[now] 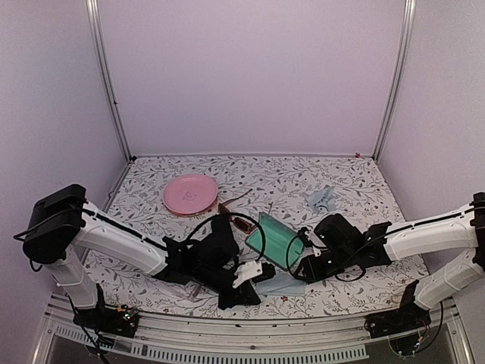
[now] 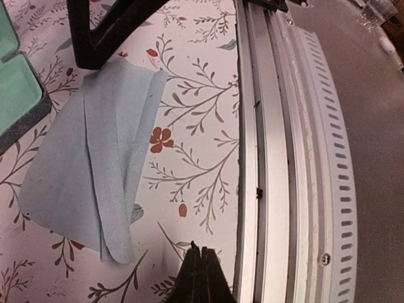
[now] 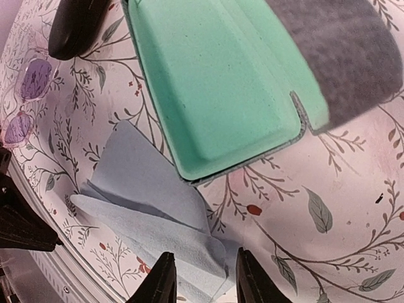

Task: Organize the sunglasses
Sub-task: Adjust the glasses cleaning cloth at the center of the board.

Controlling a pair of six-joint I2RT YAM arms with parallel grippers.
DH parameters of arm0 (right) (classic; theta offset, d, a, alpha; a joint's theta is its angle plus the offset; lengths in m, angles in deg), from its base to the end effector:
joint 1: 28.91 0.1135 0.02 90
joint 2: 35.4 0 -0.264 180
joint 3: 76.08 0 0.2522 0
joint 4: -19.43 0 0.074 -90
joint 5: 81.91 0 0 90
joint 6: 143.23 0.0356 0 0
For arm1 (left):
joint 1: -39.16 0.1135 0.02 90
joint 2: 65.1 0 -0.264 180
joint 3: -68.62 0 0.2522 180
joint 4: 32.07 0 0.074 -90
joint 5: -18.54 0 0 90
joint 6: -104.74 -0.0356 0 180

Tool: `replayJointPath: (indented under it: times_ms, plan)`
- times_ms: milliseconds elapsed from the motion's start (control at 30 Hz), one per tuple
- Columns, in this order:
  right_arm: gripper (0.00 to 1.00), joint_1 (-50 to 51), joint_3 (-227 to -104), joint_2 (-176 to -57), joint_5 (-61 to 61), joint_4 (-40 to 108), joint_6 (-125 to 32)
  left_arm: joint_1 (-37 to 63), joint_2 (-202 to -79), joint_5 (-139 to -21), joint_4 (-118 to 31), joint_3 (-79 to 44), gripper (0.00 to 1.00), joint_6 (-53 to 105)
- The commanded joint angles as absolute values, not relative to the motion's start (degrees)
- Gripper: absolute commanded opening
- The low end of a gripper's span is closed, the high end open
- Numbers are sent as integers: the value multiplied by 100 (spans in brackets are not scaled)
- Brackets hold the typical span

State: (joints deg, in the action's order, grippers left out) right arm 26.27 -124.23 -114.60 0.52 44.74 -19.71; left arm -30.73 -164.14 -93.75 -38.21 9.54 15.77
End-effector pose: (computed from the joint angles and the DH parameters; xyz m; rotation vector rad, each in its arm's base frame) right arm 0.1373 0.2056 0.1518 -0.5656 2.6666 0.7048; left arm 0.1004 -0.3135 0.1352 1.6094 1.9896 -1.0058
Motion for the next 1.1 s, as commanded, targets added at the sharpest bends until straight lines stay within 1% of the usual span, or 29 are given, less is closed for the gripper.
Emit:
replayJointPath:
  times_ms: [0,100,167,333,467,533,567,633,733,867,1067]
  plan:
    - [35,2665,-12218,-11257,155,4429,-1754,-3148,-16458,-9285,-3638,1098,0,1564]
    - [33,2674,-12192,-11267,135,4424,-1724,-3120,-16463,-9048,-3468,1126,0,1767]
    - [32,2673,-12191,-11298,99,4382,-1735,-3055,-16487,-8940,-3382,1126,2,1895]
    - [27,2668,-12288,-11503,24,4307,-1793,-2904,-16516,-8716,-3333,1122,10,2074]
    - [21,2670,-12409,-11723,-80,4279,-1878,-2816,-16557,-8568,-3376,1120,13,2105]
    - [20,2667,-12452,-11810,-95,4282,-1895,-2770,-16566,-8521,-3393,1126,16,2136]
    - [16,2668,-12475,-11837,-93,4278,-1911,-2748,-16569,-8518,-3377,1126,18,2150]
    - [13,2671,-12518,-11854,-93,4267,-1921,-2700,-16588,-8522,-3362,1127,22,2200]
    - [13,2671,-12541,-11811,-84,4268,-1953,-2636,-16677,-8557,-3377,1102,27,2265]
    - [13,2668,-12530,-11756,-85,4290,-1966,-2530,-16739,-8537,-3390,1085,31,2353]
    - [10,2672,-12511,-11728,-98,4303,-1998,-2409,-16821,-8654,-3382,1035,32,2387]
